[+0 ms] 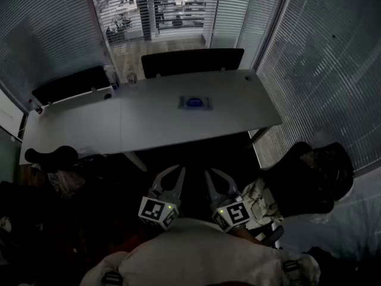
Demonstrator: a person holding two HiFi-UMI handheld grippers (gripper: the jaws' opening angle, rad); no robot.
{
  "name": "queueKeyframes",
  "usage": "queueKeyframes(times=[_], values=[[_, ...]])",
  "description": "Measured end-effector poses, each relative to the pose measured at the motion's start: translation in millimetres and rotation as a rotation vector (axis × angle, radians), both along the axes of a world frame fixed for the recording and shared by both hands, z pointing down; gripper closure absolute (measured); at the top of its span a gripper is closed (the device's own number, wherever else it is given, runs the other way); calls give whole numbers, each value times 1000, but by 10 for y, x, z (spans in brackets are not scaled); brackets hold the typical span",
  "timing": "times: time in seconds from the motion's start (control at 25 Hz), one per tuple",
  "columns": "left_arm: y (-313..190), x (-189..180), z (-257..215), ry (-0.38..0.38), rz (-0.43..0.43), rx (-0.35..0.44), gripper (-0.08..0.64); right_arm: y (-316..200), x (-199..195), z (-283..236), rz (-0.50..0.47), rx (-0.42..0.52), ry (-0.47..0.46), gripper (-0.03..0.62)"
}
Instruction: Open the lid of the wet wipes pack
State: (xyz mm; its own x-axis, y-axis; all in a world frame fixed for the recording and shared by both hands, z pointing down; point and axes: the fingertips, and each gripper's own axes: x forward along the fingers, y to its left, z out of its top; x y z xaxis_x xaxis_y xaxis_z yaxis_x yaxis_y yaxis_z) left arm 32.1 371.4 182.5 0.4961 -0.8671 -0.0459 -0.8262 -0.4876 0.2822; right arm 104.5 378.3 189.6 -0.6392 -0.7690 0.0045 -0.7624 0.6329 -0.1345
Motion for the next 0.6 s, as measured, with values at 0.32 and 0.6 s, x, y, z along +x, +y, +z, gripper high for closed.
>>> queueKeyframes(times=[0.32, 0.6], values=[[-24, -15, 34, 4, 12, -19, 557, -35, -23, -79, 12, -13, -56, 592], [-73, 42, 80, -5, 25, -28, 557, -20, -33, -165, -14, 22, -82, 591]])
